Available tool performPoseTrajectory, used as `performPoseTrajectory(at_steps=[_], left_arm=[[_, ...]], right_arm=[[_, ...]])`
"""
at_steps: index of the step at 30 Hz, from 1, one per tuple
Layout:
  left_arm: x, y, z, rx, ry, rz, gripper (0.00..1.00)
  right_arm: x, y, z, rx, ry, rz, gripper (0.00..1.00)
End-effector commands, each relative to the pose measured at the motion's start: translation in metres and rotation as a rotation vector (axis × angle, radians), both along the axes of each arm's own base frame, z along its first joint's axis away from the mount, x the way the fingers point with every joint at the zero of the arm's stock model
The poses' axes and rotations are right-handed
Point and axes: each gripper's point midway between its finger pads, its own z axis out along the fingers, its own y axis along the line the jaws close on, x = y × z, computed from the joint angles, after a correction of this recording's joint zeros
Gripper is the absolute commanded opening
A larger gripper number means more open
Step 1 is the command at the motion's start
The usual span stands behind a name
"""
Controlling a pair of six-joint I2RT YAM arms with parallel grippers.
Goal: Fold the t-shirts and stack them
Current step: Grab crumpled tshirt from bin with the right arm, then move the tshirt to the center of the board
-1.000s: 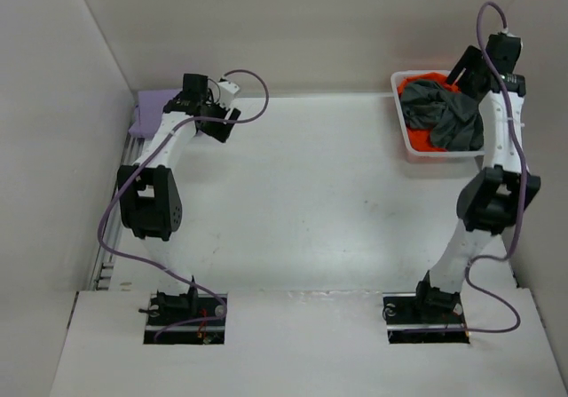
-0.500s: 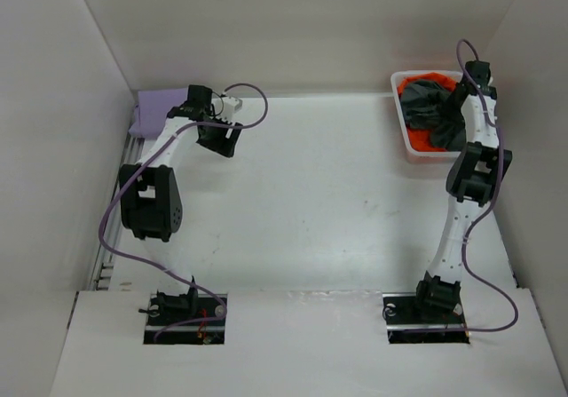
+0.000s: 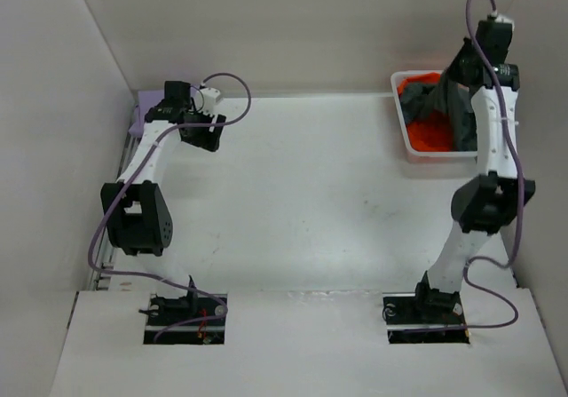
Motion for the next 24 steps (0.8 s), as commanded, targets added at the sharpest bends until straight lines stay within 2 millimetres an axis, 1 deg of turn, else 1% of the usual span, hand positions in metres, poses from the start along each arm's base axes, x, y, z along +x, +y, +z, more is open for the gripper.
performPoseTrajectory(at_steps=[1, 3, 5, 6, 8, 9, 10, 11, 12, 13, 14, 15, 16, 18, 20, 22, 23, 24], left_arm=[[-0.009, 0.010, 0.040, -0.029, -0.100, 0.038, 0.70], [-0.014, 0.016, 0.049, -0.035, -0.125, 0.053, 0.70], [-0.020, 0.022, 0.057, -0.041, -0.149, 0.072, 0.71], [-0.023, 0.025, 0.061, -0.043, -0.161, 0.080, 0.71], [-0.028, 0.031, 0.070, -0.049, -0.186, 0.097, 0.72], [-0.031, 0.034, 0.074, -0.053, -0.200, 0.104, 0.72], [-0.033, 0.037, 0.080, -0.058, -0.215, 0.111, 0.73], [-0.035, 0.039, 0.085, -0.062, -0.228, 0.116, 0.73], [-0.037, 0.041, 0.089, -0.064, -0.240, 0.122, 0.73], [-0.038, 0.043, 0.093, -0.066, -0.249, 0.129, 0.73], [-0.039, 0.045, 0.096, -0.066, -0.258, 0.133, 0.73], [-0.041, 0.045, 0.100, -0.065, -0.268, 0.134, 0.74], [-0.042, 0.045, 0.102, -0.067, -0.271, 0.133, 0.74], [-0.045, 0.043, 0.104, -0.067, -0.274, 0.121, 0.74], [-0.048, 0.041, 0.104, -0.064, -0.273, 0.113, 0.74], [-0.050, 0.038, 0.102, -0.059, -0.267, 0.100, 0.74], [-0.051, 0.035, 0.100, -0.058, -0.261, 0.091, 0.74], [-0.052, 0.031, 0.098, -0.057, -0.255, 0.079, 0.74]], right_arm=[[-0.071, 0.064, 0.202, -0.120, -0.430, 0.106, 0.00], [-0.110, 0.100, 0.246, -0.138, -0.533, 0.185, 0.00], [-0.150, 0.138, 0.282, -0.146, -0.631, 0.283, 0.00], [-0.167, 0.156, 0.294, -0.141, -0.669, 0.330, 0.00], [-0.210, 0.197, 0.323, -0.090, -0.771, 0.451, 0.00], [-0.229, 0.213, 0.333, -0.054, -0.815, 0.504, 0.00], [-0.245, 0.228, 0.338, -0.014, -0.846, 0.549, 0.00], [-0.256, 0.238, 0.339, 0.021, -0.860, 0.580, 0.00], [-0.262, 0.245, 0.334, 0.056, -0.854, 0.598, 0.00], [-0.263, 0.251, 0.325, 0.079, -0.836, 0.606, 0.00], [-0.261, 0.259, 0.308, 0.105, -0.799, 0.617, 0.00], [-0.257, 0.266, 0.287, 0.129, -0.751, 0.624, 0.00], [-0.251, 0.275, 0.262, 0.159, -0.695, 0.631, 0.00], [-0.235, 0.295, 0.203, 0.206, -0.572, 0.646, 0.01], [-0.222, 0.314, 0.136, 0.254, -0.437, 0.664, 0.04], [-0.208, 0.329, 0.077, 0.298, -0.320, 0.676, 0.07], [-0.197, 0.332, 0.053, 0.310, -0.283, 0.672, 0.10], [-0.184, 0.333, 0.035, 0.322, -0.259, 0.671, 0.15]])
